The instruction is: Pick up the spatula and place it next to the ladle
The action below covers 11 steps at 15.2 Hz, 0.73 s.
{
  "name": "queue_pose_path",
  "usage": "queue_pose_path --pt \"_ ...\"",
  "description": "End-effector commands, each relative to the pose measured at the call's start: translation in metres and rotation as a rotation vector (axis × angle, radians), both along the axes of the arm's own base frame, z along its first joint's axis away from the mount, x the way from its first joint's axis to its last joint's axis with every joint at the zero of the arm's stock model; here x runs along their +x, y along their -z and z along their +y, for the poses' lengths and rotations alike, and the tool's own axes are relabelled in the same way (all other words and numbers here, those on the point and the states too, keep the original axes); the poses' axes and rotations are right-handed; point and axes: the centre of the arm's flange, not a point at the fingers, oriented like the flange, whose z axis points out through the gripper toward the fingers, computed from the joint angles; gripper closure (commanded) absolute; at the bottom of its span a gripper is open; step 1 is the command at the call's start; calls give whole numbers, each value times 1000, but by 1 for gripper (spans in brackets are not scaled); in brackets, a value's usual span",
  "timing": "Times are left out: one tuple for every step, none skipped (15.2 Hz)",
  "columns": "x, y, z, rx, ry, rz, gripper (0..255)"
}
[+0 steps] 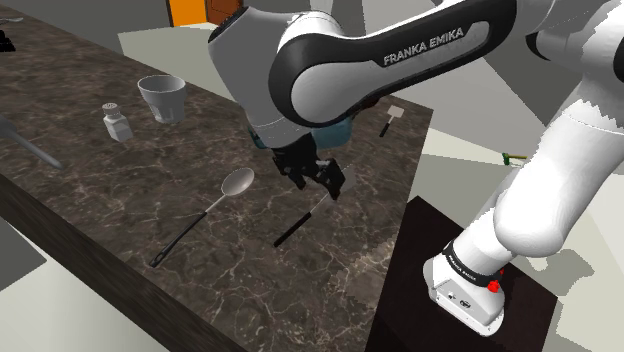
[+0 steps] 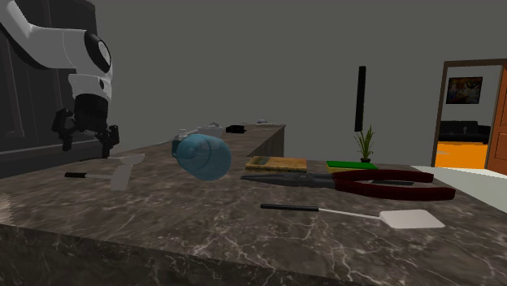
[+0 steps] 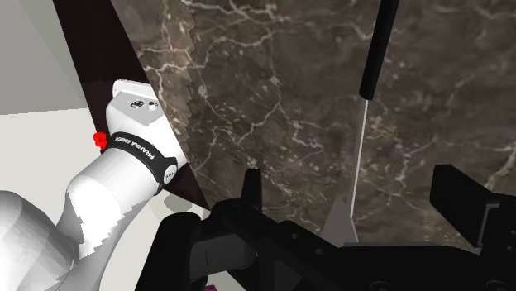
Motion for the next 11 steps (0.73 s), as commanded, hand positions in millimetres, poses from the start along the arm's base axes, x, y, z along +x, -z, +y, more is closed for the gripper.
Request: queue_pose_path --pt "5 -18 9 0 0 0 0" --pt "9 -29 14 0 0 0 0" --pt "12 -38 19 0 0 0 0" --pt "12 -38 19 0 0 0 0" --pt "12 -38 19 0 0 0 0" --pt "12 -38 19 0 0 0 0" --pt "12 -38 19 0 0 0 0" --pt "12 -38 19 0 0 0 0" --pt "12 -38 19 0 0 0 0" --pt "12 -38 19 0 0 0 0" --pt "12 -38 19 0 0 0 0"
